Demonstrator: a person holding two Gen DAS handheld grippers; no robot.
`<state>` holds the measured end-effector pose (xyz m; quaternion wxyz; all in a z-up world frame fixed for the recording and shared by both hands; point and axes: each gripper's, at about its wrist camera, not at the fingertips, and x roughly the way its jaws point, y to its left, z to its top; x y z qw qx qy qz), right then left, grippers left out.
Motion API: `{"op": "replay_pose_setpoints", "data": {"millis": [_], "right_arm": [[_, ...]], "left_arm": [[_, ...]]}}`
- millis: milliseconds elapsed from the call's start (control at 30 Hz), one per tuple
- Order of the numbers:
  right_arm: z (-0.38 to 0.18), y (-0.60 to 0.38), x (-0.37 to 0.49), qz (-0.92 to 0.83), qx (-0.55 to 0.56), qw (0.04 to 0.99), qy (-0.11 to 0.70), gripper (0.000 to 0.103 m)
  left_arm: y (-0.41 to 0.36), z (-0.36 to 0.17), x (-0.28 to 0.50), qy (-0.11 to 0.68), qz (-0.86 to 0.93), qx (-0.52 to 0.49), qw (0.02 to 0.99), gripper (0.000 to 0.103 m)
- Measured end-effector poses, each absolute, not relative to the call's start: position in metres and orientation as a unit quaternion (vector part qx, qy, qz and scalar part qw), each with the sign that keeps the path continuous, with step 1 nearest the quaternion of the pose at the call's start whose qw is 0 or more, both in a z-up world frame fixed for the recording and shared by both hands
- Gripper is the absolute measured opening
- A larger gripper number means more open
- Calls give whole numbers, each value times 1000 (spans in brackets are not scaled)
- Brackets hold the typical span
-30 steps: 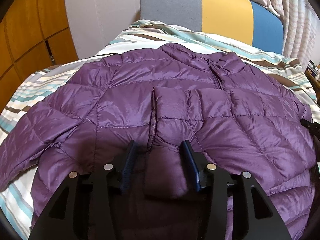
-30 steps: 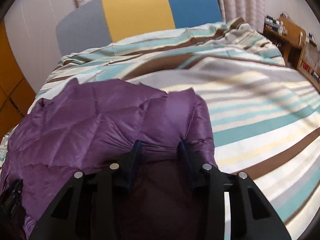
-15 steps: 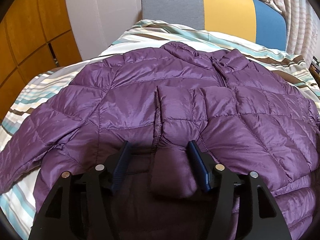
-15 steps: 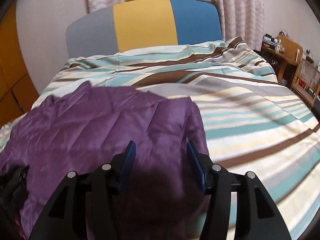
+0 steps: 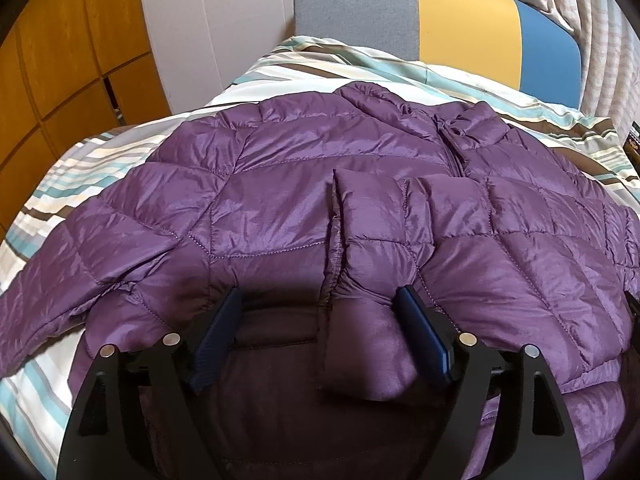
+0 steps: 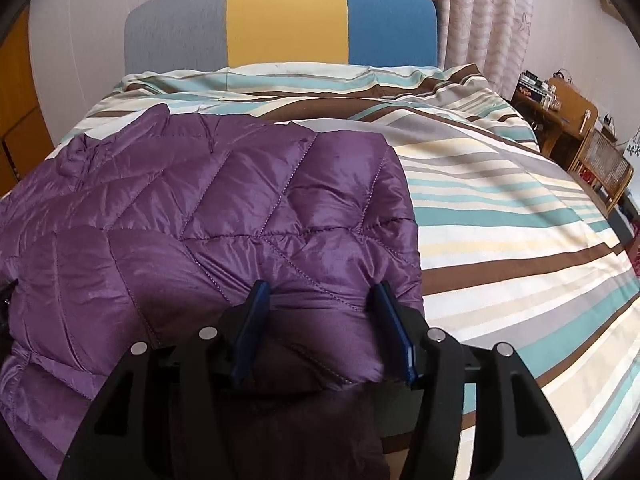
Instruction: Fold large clothes
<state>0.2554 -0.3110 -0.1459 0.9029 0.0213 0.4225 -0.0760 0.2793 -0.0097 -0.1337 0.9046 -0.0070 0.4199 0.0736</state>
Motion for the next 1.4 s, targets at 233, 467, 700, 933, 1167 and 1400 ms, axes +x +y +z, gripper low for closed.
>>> {"op": "replay_pose_setpoints", "data": {"millis": [233,467,700,933,1167,1400], "right_arm": [[-147,-312,255,-77,22,903,422,56],[-146,-313,255,-76,24,903,421,58],[-146,-313,256,-78,25,903,421,58],[-145,-315,255,-78,26,903,421,59],[-145,-315,255,-78,26,904,421,59],[-145,-315,255,-78,27,904,421,59]], "left_arm": [[-8,-133,278,421,70,-14,904,89],[1,-132,271,425,62,-41,902,97],[22,-122,247,427,57,-74,899,99],[69,-107,220,416,137,-88,895,99],[130,-107,185,408,206,-103,884,99],[210,-114,137,384,250,-226,860,99]]}}
